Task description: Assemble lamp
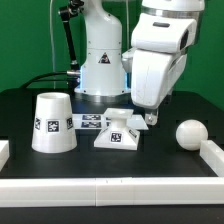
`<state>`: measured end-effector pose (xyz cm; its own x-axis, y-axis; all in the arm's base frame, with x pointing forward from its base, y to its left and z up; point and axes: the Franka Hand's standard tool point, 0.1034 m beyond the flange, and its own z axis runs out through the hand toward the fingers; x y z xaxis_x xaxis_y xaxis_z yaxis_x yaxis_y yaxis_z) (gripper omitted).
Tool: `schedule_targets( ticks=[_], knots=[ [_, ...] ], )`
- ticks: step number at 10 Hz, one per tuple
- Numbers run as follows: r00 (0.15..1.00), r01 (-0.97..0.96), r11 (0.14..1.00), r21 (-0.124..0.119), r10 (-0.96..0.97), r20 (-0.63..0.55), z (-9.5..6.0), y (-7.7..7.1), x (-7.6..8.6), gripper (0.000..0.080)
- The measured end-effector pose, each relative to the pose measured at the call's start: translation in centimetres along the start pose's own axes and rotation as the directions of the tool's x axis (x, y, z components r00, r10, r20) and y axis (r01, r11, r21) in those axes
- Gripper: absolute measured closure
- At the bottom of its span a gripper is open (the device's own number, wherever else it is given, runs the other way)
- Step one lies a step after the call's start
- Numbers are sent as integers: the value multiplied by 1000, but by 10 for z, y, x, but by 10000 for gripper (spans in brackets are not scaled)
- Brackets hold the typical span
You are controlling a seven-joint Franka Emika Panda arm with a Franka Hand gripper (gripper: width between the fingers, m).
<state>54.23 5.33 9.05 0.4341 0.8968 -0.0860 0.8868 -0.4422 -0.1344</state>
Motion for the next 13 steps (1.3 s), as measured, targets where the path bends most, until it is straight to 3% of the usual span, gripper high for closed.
schedule_targets(
  ticks=[7, 8, 10, 11, 13],
  knots=[
    [1000, 1, 1000, 2, -1, 2, 1, -1, -3, 100],
    [1000, -16, 1000, -10, 16, -2, 4, -10, -21, 100],
    [998, -66, 998, -7, 66, 4, 9, -33, -54, 100],
    [987, -161, 987, -7, 161, 6, 9, -39, -60, 100],
    [963, -271, 963, -6, 271, 5, 10, -37, -58, 100]
  ],
)
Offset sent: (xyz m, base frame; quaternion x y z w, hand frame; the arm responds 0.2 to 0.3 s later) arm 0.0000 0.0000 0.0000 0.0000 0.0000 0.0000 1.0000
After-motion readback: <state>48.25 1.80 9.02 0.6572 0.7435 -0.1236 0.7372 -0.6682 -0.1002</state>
